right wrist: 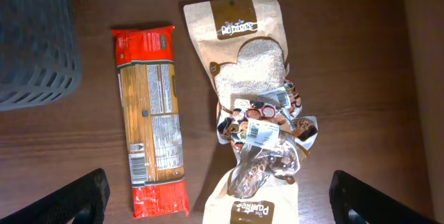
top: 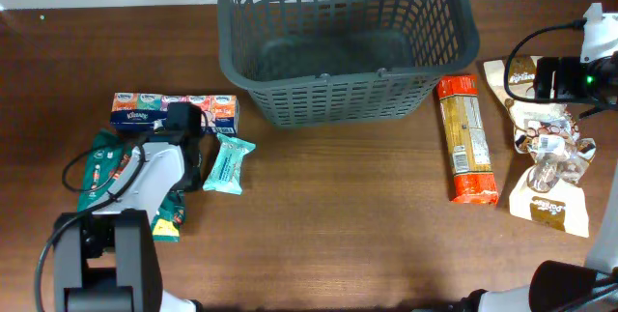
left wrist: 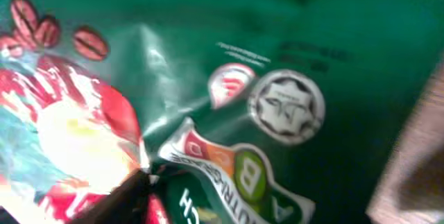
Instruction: Pack container
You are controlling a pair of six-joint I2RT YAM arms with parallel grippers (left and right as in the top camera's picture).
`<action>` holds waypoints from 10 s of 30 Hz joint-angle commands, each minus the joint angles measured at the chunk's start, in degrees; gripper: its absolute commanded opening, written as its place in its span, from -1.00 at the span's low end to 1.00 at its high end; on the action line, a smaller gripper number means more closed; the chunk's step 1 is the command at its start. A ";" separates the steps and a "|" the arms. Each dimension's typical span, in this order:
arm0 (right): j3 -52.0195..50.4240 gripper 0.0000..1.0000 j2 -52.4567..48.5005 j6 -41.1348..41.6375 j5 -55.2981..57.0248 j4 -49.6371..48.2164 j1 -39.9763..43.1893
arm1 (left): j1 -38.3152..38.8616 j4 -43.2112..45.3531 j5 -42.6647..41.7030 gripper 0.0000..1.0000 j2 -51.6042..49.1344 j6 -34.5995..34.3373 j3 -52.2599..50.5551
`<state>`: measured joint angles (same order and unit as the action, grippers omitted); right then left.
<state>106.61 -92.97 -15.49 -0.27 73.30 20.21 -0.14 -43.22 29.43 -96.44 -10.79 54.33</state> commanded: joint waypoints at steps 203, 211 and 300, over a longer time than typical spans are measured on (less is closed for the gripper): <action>1.20 0.98 -0.04 -0.37 -0.74 0.00 0.09 | -21.99 -17.57 -49.31 -0.97 8.22 27.93 68.63; 1.20 0.98 -0.04 -0.37 -0.74 0.00 0.09 | -17.14 -5.79 -67.01 -1.00 9.03 26.86 70.82; 1.20 0.99 -0.04 -0.37 -0.74 0.00 0.09 | -8.22 -29.77 -26.64 0.74 -23.23 -38.38 64.59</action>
<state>106.63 -92.97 -15.49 -0.27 73.30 20.21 -8.23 -74.08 2.39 -117.25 -39.99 121.19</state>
